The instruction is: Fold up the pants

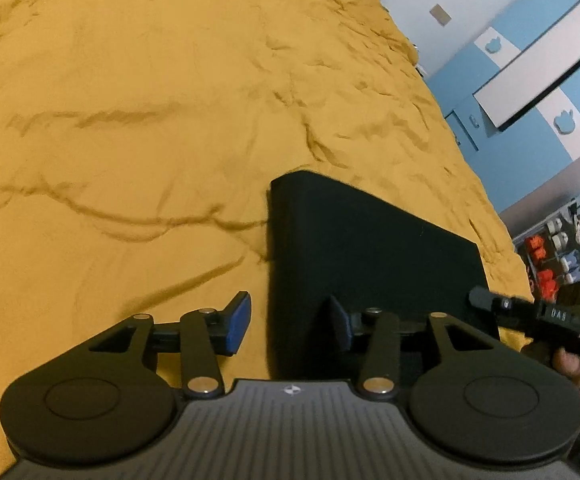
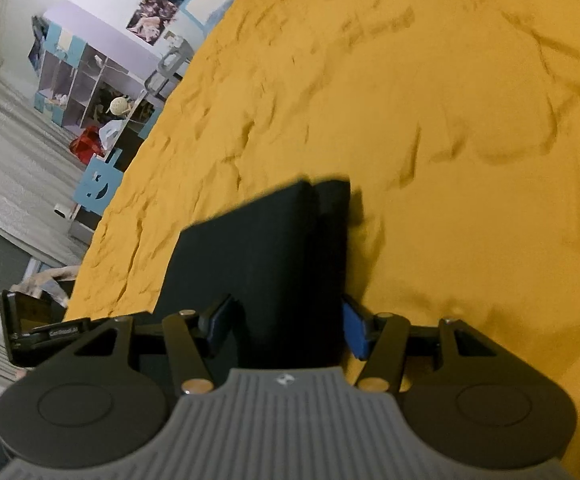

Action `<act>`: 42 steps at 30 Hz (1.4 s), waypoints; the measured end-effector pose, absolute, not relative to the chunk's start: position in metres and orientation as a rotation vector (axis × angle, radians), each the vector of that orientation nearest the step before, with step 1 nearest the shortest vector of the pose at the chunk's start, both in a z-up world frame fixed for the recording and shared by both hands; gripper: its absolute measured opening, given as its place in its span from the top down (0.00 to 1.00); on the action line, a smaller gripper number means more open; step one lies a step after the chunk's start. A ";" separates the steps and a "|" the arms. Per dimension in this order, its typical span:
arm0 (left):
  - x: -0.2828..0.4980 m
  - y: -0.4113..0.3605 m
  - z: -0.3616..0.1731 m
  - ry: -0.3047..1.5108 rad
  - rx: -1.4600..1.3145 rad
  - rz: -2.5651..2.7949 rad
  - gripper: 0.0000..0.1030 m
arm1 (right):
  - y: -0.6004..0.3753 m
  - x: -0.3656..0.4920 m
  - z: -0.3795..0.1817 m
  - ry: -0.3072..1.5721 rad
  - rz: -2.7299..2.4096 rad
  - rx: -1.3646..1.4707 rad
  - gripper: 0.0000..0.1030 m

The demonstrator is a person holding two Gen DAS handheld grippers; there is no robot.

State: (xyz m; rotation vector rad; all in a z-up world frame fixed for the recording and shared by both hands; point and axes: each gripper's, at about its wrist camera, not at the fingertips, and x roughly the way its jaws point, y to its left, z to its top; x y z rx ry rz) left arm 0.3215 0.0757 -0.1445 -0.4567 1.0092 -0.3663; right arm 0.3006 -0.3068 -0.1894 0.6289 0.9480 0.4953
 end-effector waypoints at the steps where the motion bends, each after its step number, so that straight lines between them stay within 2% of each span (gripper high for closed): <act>1: 0.326 0.073 -0.143 1.009 -0.447 -0.368 0.50 | -0.308 0.304 -0.189 0.934 0.489 0.629 0.47; 7: 0.361 0.053 -0.142 1.012 -0.401 -0.399 0.49 | -0.315 0.326 -0.191 0.869 0.449 0.637 0.49; 13: 0.388 0.052 -0.146 0.997 -0.422 -0.406 0.46 | -0.316 0.334 -0.193 0.869 0.483 0.665 0.68; 14: 0.392 0.054 -0.148 0.999 -0.434 -0.409 0.46 | -0.314 0.335 -0.193 0.878 0.494 0.658 0.77; 15: 0.395 0.056 -0.150 1.006 -0.452 -0.413 0.46 | -0.315 0.336 -0.195 0.888 0.498 0.647 0.82; 16: 0.398 0.058 -0.153 1.008 -0.474 -0.427 0.63 | -0.314 0.338 -0.195 0.893 0.497 0.644 0.88; 17: 0.398 0.059 -0.153 0.998 -0.488 -0.436 0.91 | -0.314 0.338 -0.197 0.891 0.499 0.653 0.91; 23: 0.398 0.068 -0.156 0.961 -0.557 -0.444 0.91 | -0.324 0.342 -0.200 0.822 0.533 0.782 0.95; 27: 0.400 0.069 -0.173 0.982 -0.558 -0.415 0.91 | -0.324 0.347 -0.226 0.900 0.430 0.766 0.95; 28: 0.399 0.070 -0.176 0.985 -0.569 -0.406 0.88 | -0.324 0.346 -0.229 0.906 0.418 0.767 0.93; 31: 0.393 0.079 -0.171 0.981 -0.601 -0.383 0.75 | -0.327 0.339 -0.215 0.894 0.425 0.762 0.77; 35: 0.370 0.091 -0.153 0.967 -0.583 -0.381 0.73 | -0.324 0.317 -0.188 0.894 0.452 0.683 0.60; 39: 0.334 0.100 -0.141 0.954 -0.590 -0.395 0.72 | -0.313 0.283 -0.168 0.913 0.452 0.552 0.61; 42: 0.308 0.104 -0.137 0.949 -0.597 -0.401 0.70 | -0.314 0.253 -0.159 0.891 0.441 0.559 0.61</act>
